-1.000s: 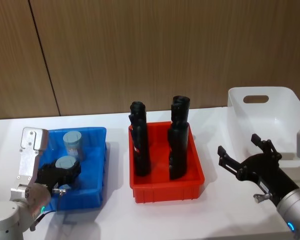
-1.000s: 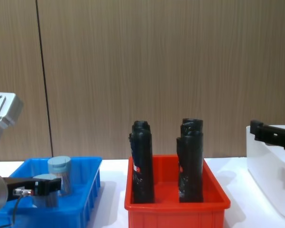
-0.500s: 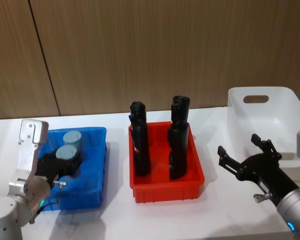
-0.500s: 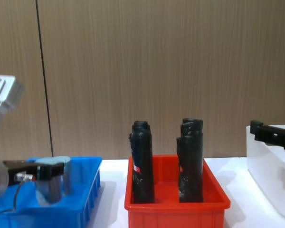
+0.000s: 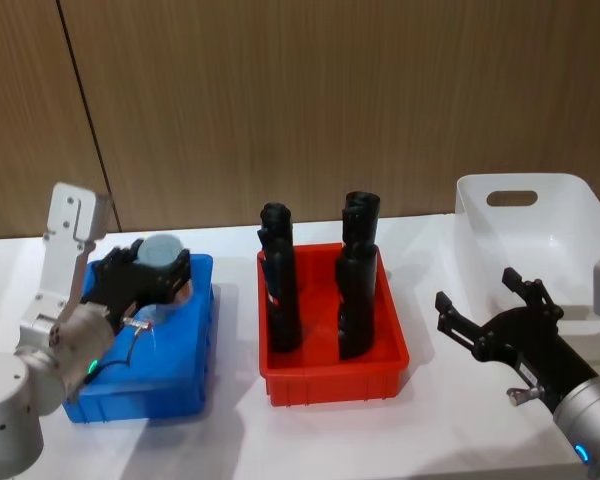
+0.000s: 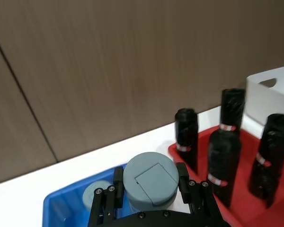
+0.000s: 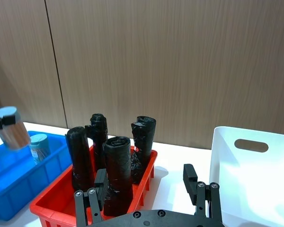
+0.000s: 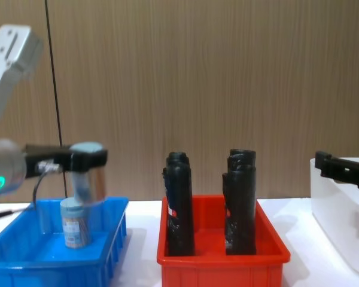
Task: Pick the cotton swabs from the blue box and place them into the white box.
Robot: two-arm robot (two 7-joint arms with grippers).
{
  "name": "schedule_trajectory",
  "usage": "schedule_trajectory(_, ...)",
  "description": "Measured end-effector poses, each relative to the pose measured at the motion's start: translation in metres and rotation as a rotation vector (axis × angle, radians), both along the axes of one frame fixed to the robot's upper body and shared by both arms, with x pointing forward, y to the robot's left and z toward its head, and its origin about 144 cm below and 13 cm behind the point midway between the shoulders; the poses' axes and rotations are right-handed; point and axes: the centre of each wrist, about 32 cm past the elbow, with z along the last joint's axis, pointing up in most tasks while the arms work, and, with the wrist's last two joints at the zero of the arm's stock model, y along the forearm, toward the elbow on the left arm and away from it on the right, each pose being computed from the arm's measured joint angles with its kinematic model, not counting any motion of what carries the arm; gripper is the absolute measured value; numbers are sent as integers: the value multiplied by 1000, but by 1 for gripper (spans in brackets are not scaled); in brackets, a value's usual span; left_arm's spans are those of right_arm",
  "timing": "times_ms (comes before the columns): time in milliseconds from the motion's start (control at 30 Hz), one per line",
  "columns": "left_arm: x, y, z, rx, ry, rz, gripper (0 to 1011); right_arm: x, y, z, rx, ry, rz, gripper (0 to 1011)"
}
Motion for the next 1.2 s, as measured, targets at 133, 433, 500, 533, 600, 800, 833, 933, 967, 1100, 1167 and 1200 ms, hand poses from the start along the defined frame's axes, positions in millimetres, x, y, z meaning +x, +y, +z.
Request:
schedule_trajectory(133,0,-4,13,-1,-18,-52,669,0,0,0,0,0,0,1002)
schedule_trajectory(433,3,-15,34,-4,-26,-167,669,0,0,0,0,0,0,1002)
schedule_trajectory(500,4,-18,38,-6,-23,-199,669,0,0,0,0,0,0,1002)
schedule_trajectory(533,5,-21,41,-7,-20,-217,669,0,0,0,0,0,0,1002)
schedule_trajectory(600,7,-23,43,-8,-16,-239,669,0,0,0,0,0,0,1002)
schedule_trajectory(800,14,-34,51,-14,2,-331,669,0,0,0,0,0,0,1002)
schedule_trajectory(833,14,-34,51,-14,2,-331,669,0,0,0,0,0,0,1002)
schedule_trajectory(933,18,-40,54,-17,10,-369,669,0,0,0,0,0,0,1002)
schedule_trajectory(967,20,-42,55,-19,14,-386,669,0,0,0,0,0,0,1002)
schedule_trajectory(1100,24,-47,56,-24,23,-427,669,0,0,0,0,0,0,1002)
schedule_trajectory(1167,26,-50,57,-26,27,-449,669,0,0,0,0,0,0,1002)
schedule_trajectory(1200,27,-50,57,-27,28,-456,669,0,0,0,0,0,0,1002)
